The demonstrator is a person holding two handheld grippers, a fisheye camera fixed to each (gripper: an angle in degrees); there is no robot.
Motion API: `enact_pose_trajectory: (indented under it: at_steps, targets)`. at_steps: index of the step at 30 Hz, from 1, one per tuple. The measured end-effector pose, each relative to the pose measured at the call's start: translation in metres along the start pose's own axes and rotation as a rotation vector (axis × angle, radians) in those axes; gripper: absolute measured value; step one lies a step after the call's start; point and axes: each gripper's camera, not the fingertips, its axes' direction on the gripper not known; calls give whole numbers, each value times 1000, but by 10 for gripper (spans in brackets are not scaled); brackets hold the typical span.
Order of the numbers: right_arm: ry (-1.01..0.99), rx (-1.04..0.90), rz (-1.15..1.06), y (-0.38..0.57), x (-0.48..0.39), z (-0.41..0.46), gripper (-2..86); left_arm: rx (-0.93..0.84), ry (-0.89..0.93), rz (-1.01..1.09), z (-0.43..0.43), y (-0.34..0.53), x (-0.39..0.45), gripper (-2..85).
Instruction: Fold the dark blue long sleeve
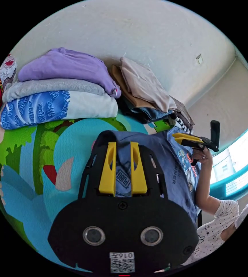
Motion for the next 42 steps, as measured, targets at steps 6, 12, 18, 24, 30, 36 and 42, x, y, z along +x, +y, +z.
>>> enact_pose_trajectory:
  at_steps: [6,12,18,24,30,36,42]
  targets:
    - [136,-39,-12,-16,-20,26,6,-42,-84,94,7,-47,2,-6]
    - [189,159,42,-19,-39,12,-2,-89,-118,63,20,-97,-8,-8]
    - [376,-13,75,-22,-56,46,-4,-199,-124,54,64,-118,-27,-7]
    - [390,43,-22,-4,-87,20,-4,-130,58,27,52,-119,-38,-4]
    - [292,-90,-169,16,-119,31,-4,-127,18,59,41,-105,-26,-5]
    - [302,-50,-117,44,-120,14,-4,-126,-62,19,28,-48,-7,24]
    - [199,219,-86,88,-136,-72,2,-123,-81,31,-33,95,36,63]
